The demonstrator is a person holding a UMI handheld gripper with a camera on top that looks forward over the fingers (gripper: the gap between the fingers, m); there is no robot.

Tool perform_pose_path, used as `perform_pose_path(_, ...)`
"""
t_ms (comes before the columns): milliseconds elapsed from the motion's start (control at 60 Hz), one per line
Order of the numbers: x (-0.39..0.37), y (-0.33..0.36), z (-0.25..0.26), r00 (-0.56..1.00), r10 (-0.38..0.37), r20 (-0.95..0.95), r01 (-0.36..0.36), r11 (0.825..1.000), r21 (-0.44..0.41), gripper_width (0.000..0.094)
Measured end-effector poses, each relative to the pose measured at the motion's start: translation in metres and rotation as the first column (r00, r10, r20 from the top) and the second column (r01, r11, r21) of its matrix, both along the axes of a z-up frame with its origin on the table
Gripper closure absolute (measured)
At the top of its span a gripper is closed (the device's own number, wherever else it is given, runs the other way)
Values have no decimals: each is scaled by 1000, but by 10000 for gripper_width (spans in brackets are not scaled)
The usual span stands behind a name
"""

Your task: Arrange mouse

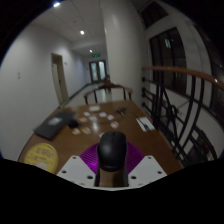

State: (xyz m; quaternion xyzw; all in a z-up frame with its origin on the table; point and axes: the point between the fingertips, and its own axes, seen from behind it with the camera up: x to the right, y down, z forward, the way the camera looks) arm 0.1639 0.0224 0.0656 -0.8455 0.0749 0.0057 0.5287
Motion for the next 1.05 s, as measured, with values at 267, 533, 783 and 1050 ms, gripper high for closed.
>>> perform_pose_path(267, -248, -11, 97, 971, 234, -58, -223, 963, 150, 607)
perform_pose_path(533, -330, -11, -64, 967, 256, 3, -253, 955, -154, 605)
perform_pose_path(783, -330, -9, -80, 948, 310, 71, -290, 934, -210, 402)
perform_pose_path(1050, -320, -72, -42, 859, 511, 29, -501, 852, -153, 85)
